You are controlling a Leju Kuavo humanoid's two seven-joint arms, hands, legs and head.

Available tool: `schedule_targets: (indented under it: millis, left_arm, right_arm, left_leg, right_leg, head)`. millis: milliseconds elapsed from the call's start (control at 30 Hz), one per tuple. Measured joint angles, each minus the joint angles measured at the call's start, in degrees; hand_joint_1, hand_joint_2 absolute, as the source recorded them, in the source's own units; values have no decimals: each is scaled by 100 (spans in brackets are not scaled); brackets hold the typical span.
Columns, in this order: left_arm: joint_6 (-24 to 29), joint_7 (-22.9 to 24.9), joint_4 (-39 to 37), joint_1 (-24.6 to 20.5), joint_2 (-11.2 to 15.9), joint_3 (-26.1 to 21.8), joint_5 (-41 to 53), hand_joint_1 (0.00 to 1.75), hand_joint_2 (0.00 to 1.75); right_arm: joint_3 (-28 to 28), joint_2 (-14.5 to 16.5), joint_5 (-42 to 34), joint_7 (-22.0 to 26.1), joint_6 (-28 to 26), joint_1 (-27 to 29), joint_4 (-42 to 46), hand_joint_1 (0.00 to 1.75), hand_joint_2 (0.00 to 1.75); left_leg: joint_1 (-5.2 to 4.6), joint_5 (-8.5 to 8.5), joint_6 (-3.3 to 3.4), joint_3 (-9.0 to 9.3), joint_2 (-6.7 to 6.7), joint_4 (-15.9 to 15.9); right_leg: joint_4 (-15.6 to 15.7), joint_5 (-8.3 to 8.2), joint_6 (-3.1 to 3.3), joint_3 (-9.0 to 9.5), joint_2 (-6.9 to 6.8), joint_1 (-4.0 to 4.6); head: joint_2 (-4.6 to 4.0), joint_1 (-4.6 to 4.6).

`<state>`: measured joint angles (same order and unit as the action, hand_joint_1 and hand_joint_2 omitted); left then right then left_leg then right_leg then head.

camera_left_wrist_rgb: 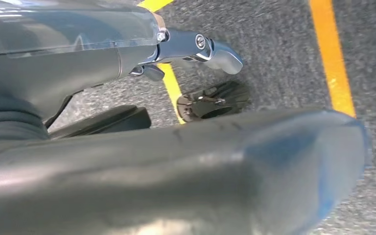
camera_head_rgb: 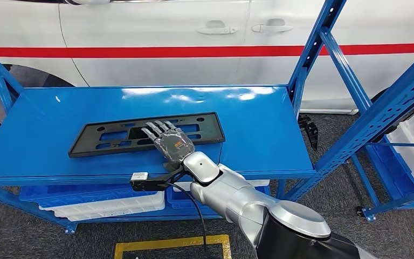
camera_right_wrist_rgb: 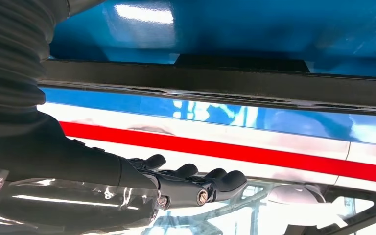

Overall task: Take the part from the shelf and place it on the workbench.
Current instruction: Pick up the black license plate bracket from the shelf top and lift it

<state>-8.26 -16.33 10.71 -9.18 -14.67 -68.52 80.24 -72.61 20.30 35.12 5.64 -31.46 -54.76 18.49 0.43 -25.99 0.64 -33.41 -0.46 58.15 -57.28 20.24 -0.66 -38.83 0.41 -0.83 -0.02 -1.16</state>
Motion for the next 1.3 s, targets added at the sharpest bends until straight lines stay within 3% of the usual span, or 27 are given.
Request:
schedule_targets:
  millis: [67, 133, 233, 267, 300, 333, 367, 433, 467, 600, 667, 733, 767, 800, 833, 900, 967, 1100, 1300]
  left_arm:
    - [-28, -105, 0, -4, 3, 6, 8, 0, 0]
    - [-59, -159, 0, -7, 2, 24, 17, 0, 0]
    - [-86, -136, 0, -3, 1, 43, 16, 0, 0]
    - [-80, -95, 0, 3, 1, 42, 8, 0, 0]
    - [-66, -48, 0, 8, 2, 42, -4, 0, 0]
    - [-49, -9, 0, 11, 2, 41, -15, 0, 0]
    - [-32, 9, 0, 12, 2, 41, -16, 0, 0]
    - [-11, 22, 0, 5, 4, 41, -8, 0, 0]
    - [-7, 30, 0, -3, 6, 42, -3, 0, 0]
    - [-2, 107, 0, -23, 8, 42, 1, 0, 0]
    - [-3, 149, 0, -34, 9, 41, -2, 0, 0]
    - [-4, 182, 0, -36, 11, 41, -2, 0, 0]
    - [-4, 196, 0, -33, 15, 41, 1, 0, 0]
    - [-3, 207, 0, -29, 19, 41, 7, 0, 0]
    - [-2, 217, 0, -28, 22, 42, 14, 0, 0]
    - [0, 235, 0, -36, 27, 43, 24, 0, 0]
    - [0, 246, 0, -54, 31, 43, 23, 0, 0]
    - [0, 259, 0, -53, 29, 42, 16, 0, 0]
    - [4, 261, 0, -52, 31, 41, 15, 0, 0]
  right_arm:
    - [-1, 7, 0, 8, -8, -9, -17, 0, 175]
    - [-2, 12, -1, 17, -15, -30, -30, 0, 175]
    - [-5, 5, -4, 36, -19, -24, -51, 0, 175]
    - [-9, -1, -4, 38, -18, -13, -63, 0, 175]
    - [-13, -6, -4, 38, -17, -8, -76, 0, 175]
    - [-16, -9, -4, 39, -17, -9, -84, 0, 175]
    - [-20, -9, -4, 40, -17, -15, -89, 0, 175]
    - [-24, -8, -4, 50, -19, -31, -95, 0, 175]
    - [-26, -7, -4, 57, -20, -34, -99, 0, 175]
    - [-32, -2, -4, 69, -23, -38, -126, 0, 175]
    - [-33, 3, -4, 70, -25, -52, -129, 0, 175]
    - [-33, 5, -4, 74, -25, -55, -133, 0, 175]
    - [-33, 5, -4, 79, -25, -50, -138, 0, 175]
    - [-33, 5, -4, 84, -25, -47, -144, 0, 175]
    - [-33, 5, -4, 91, -25, -46, -149, 0, 175]
    - [-33, 9, -4, 101, -25, -52, -154, 0, 175]
    - [-33, 11, -4, 104, -25, -60, -155, 0, 175]
    - [-37, 11, 5, 105, -25, -59, -160, 0, 175]
    - [-39, 11, 23, 105, -25, -60, -161, 0, 175]
  left_leg:
    - [6, 10, 46, 46, 5, -70]
    - [39, 18, 110, 146, 15, -195]
    - [55, 6, 129, 250, 35, -232]
    - [58, -2, 112, 277, 37, -222]
    - [64, -16, 89, 303, 34, -208]
    - [75, -49, 61, 329, 25, -191]
    - [90, -98, 24, 358, 15, -167]
    - [94, -211, -76, 383, 4, -103]
    - [92, -257, -125, 389, 5, -78]
    - [114, -380, -275, 428, 23, -64]
    - [124, -618, -312, 237, 28, 377]
    - [123, -926, -326, -210, 29, 1190]
    - [122, -993, -326, -415, 29, 1504]
    - [121, -945, -319, -532, 29, 1622]
    - [120, -776, -303, -534, 29, 1499]
    - [112, -288, -249, -282, 32, 764]
    - [79, -31, -191, -39, 31, 147]
    - [55, 10, -159, 11, -1, -12]
    - [25, 13, -93, 8, -3, -9]
  right_leg:
    - [35, -8, -54, 26, -5, -13]
    - [-193, 120, -79, -73, -12, -9]
    - [-1267, 550, -83, -605, -15, -25]
    - [-1518, 609, -93, -741, -17, -41]
    - [-1563, 571, -103, -779, -20, -60]
    - [-1389, 439, -111, -704, -26, -79]
    - [-1032, 239, -115, -531, -34, -96]
    - [-393, 34, -98, -188, -34, -94]
    - [-230, 29, -71, -99, -28, -80]
    - [-185, 164, 103, -42, 2, -51]
    - [-153, 201, 177, 21, -4, -60]
    - [-152, 235, 224, 52, -8, -34]
    - [-153, 247, 237, 61, -6, -18]
    - [-155, 259, 243, 72, 0, -5]
    - [-159, 270, 243, 89, 9, 6]
    - [-165, 296, 224, 131, 26, 14]
    - [-177, 309, 175, 142, 33, 33]
    - [-170, 305, 219, 136, 31, 61]
    - [-105, 259, 156, 169, 29, 37]
  head:
    - [0, 0]
    - [0, 1]
    - [0, 1]
    - [0, 1]
    - [0, 1]
    - [0, 1]
    - [0, 1]
    - [0, -2]
    - [0, -3]
    - [0, -7]
    - [0, -8]
    - [0, -8]
    - [0, -8]
    - [0, -8]
    - [0, -8]
    - [0, -8]
    - [0, -8]
    - [0, -6]
    - [0, -6]
